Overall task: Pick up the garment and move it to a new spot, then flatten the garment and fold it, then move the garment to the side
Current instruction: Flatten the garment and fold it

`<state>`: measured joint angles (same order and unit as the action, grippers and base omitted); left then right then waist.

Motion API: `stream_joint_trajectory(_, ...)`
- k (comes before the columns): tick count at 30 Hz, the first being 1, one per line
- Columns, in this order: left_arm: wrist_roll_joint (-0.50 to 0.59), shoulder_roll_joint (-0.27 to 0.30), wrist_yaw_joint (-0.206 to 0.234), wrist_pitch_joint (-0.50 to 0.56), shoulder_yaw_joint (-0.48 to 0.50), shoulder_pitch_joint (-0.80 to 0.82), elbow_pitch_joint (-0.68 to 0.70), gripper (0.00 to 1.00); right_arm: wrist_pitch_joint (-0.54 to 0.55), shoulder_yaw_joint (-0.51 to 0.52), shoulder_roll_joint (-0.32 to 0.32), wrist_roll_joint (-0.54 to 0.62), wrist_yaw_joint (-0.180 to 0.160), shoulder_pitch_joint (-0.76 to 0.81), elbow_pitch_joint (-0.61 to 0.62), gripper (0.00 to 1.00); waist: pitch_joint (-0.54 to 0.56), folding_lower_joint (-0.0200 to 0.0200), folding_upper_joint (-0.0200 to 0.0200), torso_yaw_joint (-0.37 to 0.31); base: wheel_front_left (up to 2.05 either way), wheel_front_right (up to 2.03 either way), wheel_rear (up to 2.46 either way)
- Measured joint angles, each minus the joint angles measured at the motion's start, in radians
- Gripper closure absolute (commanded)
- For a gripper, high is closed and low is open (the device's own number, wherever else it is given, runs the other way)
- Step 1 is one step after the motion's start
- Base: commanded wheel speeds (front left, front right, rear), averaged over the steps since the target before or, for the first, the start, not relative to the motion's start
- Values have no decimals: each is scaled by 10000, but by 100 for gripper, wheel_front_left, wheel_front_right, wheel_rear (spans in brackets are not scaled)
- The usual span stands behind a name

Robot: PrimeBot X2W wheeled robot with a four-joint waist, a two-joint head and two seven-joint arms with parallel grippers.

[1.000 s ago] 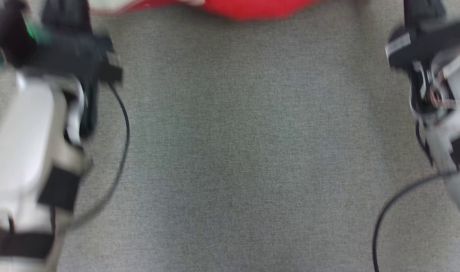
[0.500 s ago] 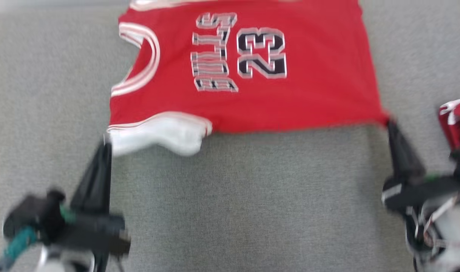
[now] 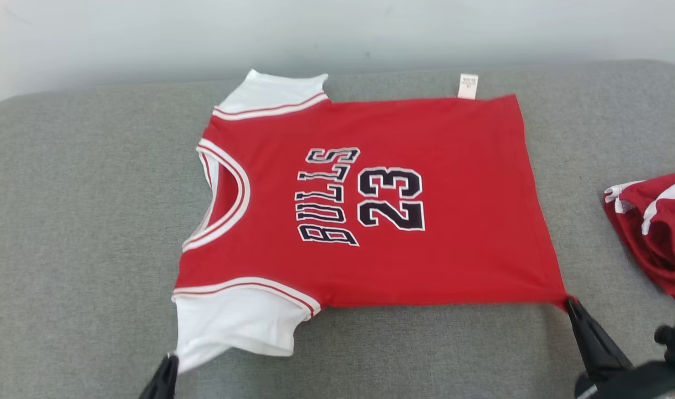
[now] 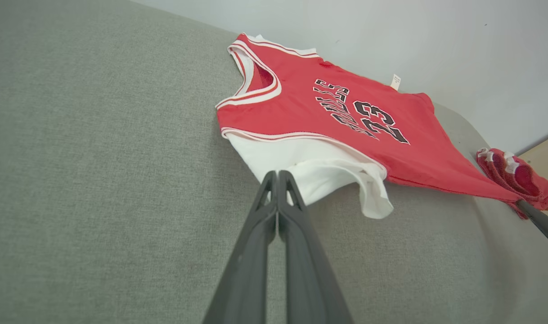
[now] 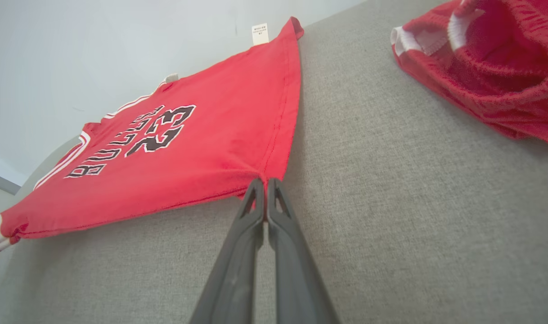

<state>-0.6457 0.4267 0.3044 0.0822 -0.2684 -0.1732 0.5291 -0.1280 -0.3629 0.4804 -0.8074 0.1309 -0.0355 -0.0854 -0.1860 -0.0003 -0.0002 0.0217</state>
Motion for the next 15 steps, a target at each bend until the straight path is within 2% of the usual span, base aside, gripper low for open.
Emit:
stream_joint_trajectory(9,-477,197,142,270,123,-1215,719,100,1739,1383,-374,918,0,1943,1183,100,301,1,1,213,0,0,0)
stream_joint_trajectory(15,-566,430,-61,311,211,-1196,1053,100,2801,2061,-851,1425,0,2322,2025,100,257,3,2,209,0,0,0)
